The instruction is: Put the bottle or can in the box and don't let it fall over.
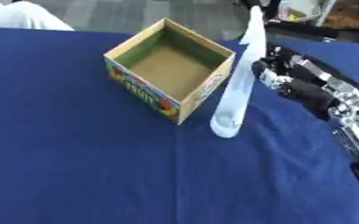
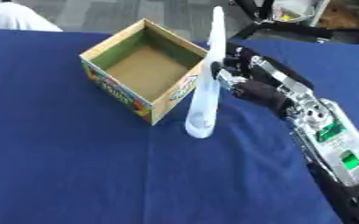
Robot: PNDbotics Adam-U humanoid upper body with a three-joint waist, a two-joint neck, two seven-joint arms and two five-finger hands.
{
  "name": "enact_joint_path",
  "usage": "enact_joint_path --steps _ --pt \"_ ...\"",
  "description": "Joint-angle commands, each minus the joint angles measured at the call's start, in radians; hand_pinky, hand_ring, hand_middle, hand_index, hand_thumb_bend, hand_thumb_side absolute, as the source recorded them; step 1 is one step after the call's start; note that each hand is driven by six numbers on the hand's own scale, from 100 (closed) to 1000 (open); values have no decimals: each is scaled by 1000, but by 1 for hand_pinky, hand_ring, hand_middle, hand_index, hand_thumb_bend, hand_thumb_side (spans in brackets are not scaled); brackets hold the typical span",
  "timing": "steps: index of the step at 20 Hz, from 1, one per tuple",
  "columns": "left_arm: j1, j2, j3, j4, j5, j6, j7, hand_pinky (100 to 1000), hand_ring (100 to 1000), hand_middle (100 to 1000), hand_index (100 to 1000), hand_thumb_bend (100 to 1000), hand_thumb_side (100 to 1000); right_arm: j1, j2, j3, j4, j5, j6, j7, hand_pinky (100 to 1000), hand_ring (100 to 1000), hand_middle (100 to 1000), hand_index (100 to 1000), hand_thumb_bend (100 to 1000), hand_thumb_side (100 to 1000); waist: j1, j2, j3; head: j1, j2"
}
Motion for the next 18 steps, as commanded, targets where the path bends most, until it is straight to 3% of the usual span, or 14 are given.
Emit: enact_joint_path --steps 1,18 --pt "-15 27 3 -15 -1 0 -1 925 1000 1000 821 385 636 -17 -11 -2 -12 8 0 8 1000 1000 1000 1000 100 499 4 -10 2 -1 -9" --pt "-32 17 18 -32 1 -7 37 926 1000 1000 818 391 624 -79 -15 5 33 -13 10 6 1000 1000 1000 1000 100 502 2 1 17 -11 -20"
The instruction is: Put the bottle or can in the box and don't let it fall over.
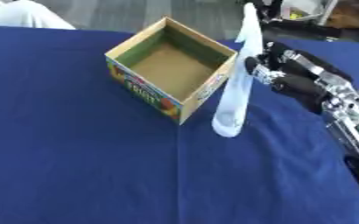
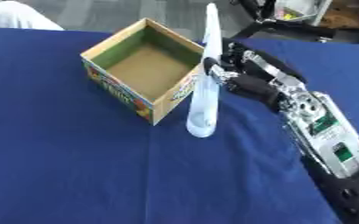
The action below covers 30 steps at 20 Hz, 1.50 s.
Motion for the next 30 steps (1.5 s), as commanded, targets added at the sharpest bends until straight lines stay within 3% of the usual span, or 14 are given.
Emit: enact_joint_path --steps 1,13,30 --pt "-15 17 13 -25 1 -2 11 926 1000 1000 817 392 624 -22 -15 -6 2 -12 5 0 1000 1000 1000 1000 100 502 3 -10 4 -5 -12" --pt "-19 15 14 -32 -1 1 17 926 1000 1000 816 391 624 -35 -14 -7 35 5 37 -36 1000 1000 1000 1000 100 505 1 -4 10 -8 -14" --pt "-26 13 15 -31 0 1 11 927 1000 1000 809 389 625 -39 -21 -1 53 -53 59 -30 1000 1000 1000 964 100 551 3 7 15 -15 -22"
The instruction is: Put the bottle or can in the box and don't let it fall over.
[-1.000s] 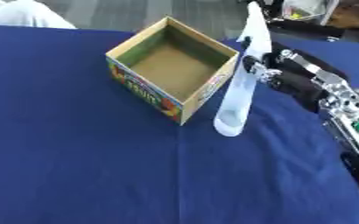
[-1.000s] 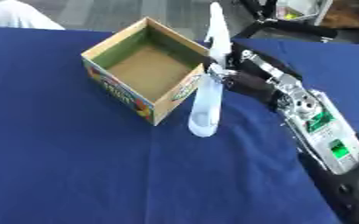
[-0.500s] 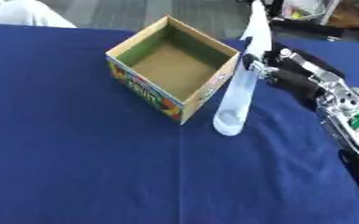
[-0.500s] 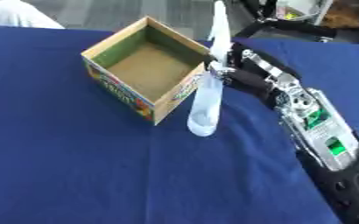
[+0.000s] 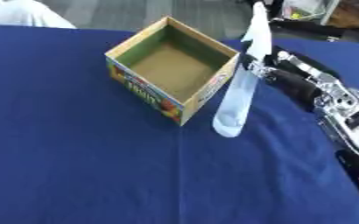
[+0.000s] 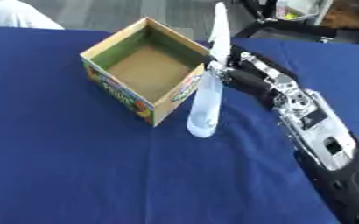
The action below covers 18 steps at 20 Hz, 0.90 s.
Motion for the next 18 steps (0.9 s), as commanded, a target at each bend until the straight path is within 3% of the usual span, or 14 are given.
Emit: enact_joint_path --steps 1,18 --pt "-10 14 11 -20 -1 -3 -4 927 1000 1000 808 388 625 -8 -20 -1 -14 -14 3 8 1000 1000 1000 964 100 542 6 -11 1 -1 -12" --pt "-19 10 12 -23 2 -3 -3 928 1000 1000 803 387 624 -29 -15 1 3 -109 16 48 1000 1000 1000 938 100 545 8 -1 9 -4 -30"
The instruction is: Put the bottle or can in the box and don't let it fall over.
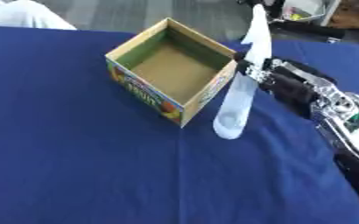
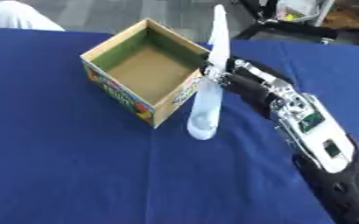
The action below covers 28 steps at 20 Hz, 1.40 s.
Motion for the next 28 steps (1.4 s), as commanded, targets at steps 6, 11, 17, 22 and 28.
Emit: enact_joint_path --steps 6,11,17,22,28 --pt "-15 16 9 -22 1 -2 -4 929 1000 1000 802 386 625 -32 -11 -4 18 -44 -8 25 1000 1000 1000 948 100 508 7 -2 4 -4 -25" --pt "-19 14 9 -22 2 -3 -7 929 1000 1000 802 386 624 -43 -8 -4 46 -49 -4 28 1000 1000 1000 942 100 470 8 4 8 -10 -32" --pt "-24 11 9 -22 3 -3 -10 929 1000 1000 802 387 624 -56 -2 -4 70 -60 -1 21 1000 1000 1000 926 100 469 11 12 12 -16 -42" --pt "-29 8 9 -22 4 -4 -11 930 1000 1000 802 387 624 -66 5 -2 88 -62 -2 7 1000 1000 1000 916 100 457 14 19 16 -24 -50" --pt "-33 6 9 -23 5 -5 -13 930 1000 1000 801 387 624 -67 17 3 106 -56 -1 5 1000 1000 1000 914 100 443 15 24 19 -26 -55"
